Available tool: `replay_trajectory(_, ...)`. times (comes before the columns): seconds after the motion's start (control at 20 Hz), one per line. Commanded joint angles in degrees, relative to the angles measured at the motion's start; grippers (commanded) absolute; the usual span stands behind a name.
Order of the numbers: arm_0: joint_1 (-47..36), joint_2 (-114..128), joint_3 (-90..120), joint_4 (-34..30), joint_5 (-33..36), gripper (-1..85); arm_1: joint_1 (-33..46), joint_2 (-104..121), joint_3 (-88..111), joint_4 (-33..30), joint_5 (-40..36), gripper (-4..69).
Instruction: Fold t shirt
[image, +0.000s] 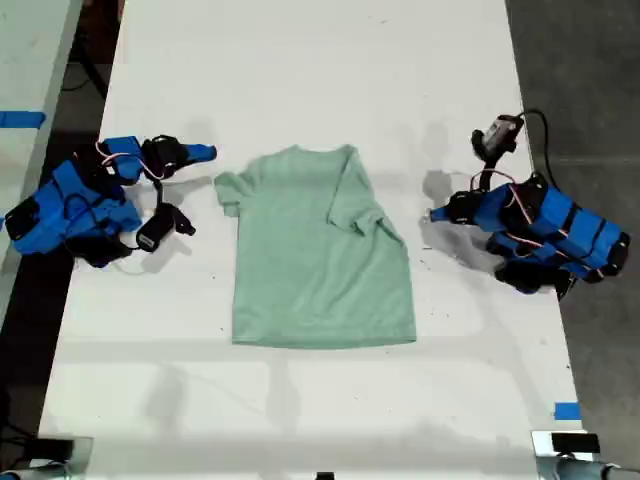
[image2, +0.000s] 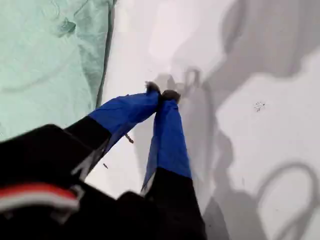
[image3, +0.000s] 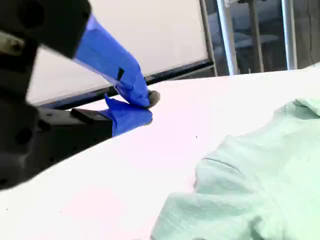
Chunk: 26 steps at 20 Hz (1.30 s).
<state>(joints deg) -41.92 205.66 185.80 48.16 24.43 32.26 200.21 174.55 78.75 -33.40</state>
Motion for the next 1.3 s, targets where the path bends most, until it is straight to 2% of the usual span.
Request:
replay_trajectory(0.0,9.49,0.44,-6.15,6.59,-21.62,-0.3,-1.93,0.79,2.37,-0.44,1.32,1.6)
replay_trajectory(0.1,7.47,-0.09,-13.71,14.06,-21.01,-0.3,-1.58,0.79,2.37,-0.62,0.79,1.6)
replay_trajectory(0.15,7.56,-2.72,-16.35,15.56,-21.01,-0.3,-1.32,0.79,2.37,-0.70,0.53,1.6)
replay_trajectory(0.3,12.57,-26.46,-27.25,14.94,-21.01,-0.3,-0.79,0.79,2.37,-0.88,0.00,1.6)
replay_trajectory(0.45,11.87,-50.01,-41.04,17.23,-14.94,-0.3,-0.70,0.79,2.37,-0.97,-0.09,1.6)
replay_trajectory(0.55,8.96,-57.39,-44.47,15.47,-7.73,2.2,-0.70,0.79,2.37,-0.97,-0.26,1.6)
replay_trajectory(0.7,0.70,-61.00,-45.79,13.10,2.46,16.0,-0.53,0.79,2.37,-1.23,-0.53,1.6)
replay_trajectory(0.8,-3.60,-62.67,-44.21,9.40,7.82,19.0,-0.53,0.79,2.46,-1.23,-0.62,1.6)
replay_trajectory(1.1,-4.39,-84.38,-44.30,-1.32,11.87,19.5,-0.53,0.79,2.46,-1.05,-0.35,1.6)
replay_trajectory(1.25,-3.60,-93.60,-45.18,-4.22,11.07,17.8,-0.62,0.79,2.46,-1.05,-0.35,1.6)
